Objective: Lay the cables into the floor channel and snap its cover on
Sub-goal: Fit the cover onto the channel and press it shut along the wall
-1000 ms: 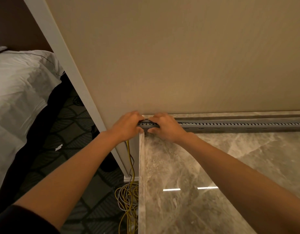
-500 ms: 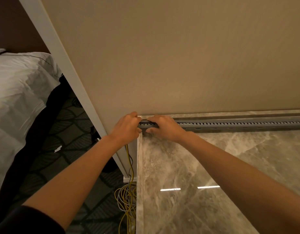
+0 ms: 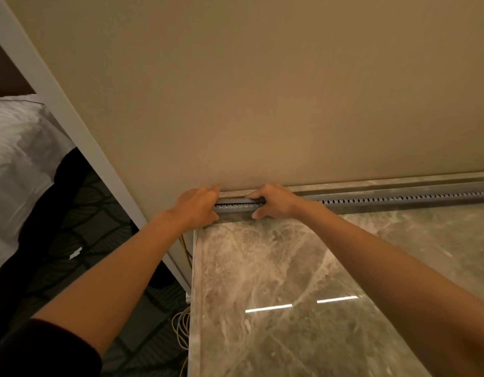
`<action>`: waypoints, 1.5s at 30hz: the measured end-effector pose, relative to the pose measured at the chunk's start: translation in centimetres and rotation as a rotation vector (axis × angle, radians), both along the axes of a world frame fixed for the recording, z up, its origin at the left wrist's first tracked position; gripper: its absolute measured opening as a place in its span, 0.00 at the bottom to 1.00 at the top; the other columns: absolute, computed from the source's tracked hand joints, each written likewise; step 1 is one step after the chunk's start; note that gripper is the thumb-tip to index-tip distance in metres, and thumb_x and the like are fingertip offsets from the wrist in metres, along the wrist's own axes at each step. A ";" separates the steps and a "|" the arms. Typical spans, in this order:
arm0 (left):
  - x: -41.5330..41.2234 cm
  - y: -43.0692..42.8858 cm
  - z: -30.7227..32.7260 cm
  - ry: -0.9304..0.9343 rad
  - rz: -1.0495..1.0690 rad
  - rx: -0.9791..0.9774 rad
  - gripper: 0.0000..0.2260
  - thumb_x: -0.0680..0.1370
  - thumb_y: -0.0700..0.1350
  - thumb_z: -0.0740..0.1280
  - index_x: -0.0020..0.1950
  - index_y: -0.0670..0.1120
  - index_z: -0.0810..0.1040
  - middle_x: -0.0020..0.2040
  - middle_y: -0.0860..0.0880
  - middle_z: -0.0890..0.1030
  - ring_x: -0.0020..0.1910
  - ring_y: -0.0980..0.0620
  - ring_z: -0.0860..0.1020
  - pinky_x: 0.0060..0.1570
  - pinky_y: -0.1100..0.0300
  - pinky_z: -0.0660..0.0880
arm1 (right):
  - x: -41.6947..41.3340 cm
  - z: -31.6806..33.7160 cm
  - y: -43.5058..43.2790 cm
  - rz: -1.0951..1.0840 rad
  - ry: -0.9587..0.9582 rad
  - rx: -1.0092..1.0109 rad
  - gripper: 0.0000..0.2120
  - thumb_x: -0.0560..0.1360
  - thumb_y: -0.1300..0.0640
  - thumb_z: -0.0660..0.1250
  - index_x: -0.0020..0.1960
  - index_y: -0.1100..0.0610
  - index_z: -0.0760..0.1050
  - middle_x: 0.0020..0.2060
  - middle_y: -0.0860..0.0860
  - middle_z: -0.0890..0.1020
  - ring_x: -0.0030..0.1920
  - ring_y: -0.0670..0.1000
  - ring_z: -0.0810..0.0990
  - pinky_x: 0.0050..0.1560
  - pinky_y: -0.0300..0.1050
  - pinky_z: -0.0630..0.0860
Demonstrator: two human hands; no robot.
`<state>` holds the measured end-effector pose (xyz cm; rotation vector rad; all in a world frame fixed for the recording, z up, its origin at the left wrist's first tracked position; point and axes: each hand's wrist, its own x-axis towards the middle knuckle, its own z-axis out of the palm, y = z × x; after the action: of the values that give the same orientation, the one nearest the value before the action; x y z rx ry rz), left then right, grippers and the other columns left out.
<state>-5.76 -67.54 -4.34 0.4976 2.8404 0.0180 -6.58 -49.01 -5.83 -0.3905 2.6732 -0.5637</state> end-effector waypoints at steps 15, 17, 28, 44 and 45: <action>0.1 1.1 -3.1 0.336 0.155 0.100 0.16 0.73 0.36 0.69 0.59 0.36 0.73 0.58 0.37 0.75 0.58 0.38 0.73 0.55 0.48 0.69 | 0.4 -1.2 -1.0 -0.041 0.406 0.298 0.19 0.77 0.58 0.66 0.65 0.63 0.68 0.67 0.57 0.68 0.69 0.58 0.65 0.65 0.51 0.66; 0.0 1.4 -3.4 0.355 0.167 0.103 0.15 0.69 0.36 0.74 0.53 0.35 0.76 0.51 0.36 0.78 0.52 0.37 0.76 0.50 0.47 0.73 | 0.3 -1.3 -1.1 -0.082 0.391 0.266 0.20 0.76 0.59 0.66 0.65 0.62 0.66 0.66 0.57 0.69 0.68 0.58 0.66 0.65 0.51 0.67; 0.4 3.5 -3.3 0.304 0.149 0.101 0.14 0.79 0.44 0.63 0.62 0.40 0.72 0.61 0.42 0.74 0.62 0.43 0.71 0.60 0.54 0.68 | 0.7 -1.7 2.1 -0.097 0.322 0.259 0.18 0.77 0.58 0.66 0.65 0.61 0.68 0.67 0.57 0.68 0.68 0.58 0.67 0.66 0.52 0.67; -0.4 10.4 -2.2 0.185 0.007 0.091 0.16 0.79 0.47 0.64 0.61 0.39 0.72 0.62 0.41 0.74 0.62 0.42 0.72 0.59 0.53 0.69 | 1.9 -1.4 8.5 -0.226 0.302 0.305 0.18 0.76 0.64 0.64 0.65 0.61 0.68 0.65 0.57 0.71 0.66 0.58 0.69 0.69 0.49 0.63; -0.3 11.8 -2.0 0.170 -0.001 0.098 0.15 0.79 0.47 0.64 0.61 0.39 0.72 0.62 0.41 0.74 0.61 0.42 0.73 0.59 0.52 0.70 | 2.0 -1.2 10.0 -0.238 0.299 0.318 0.19 0.76 0.64 0.64 0.66 0.60 0.68 0.65 0.57 0.72 0.66 0.58 0.70 0.70 0.50 0.63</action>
<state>-6.09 -55.74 -6.31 0.5451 3.0168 0.1206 -4.56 -39.03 -7.01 -0.0686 3.0542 -0.1428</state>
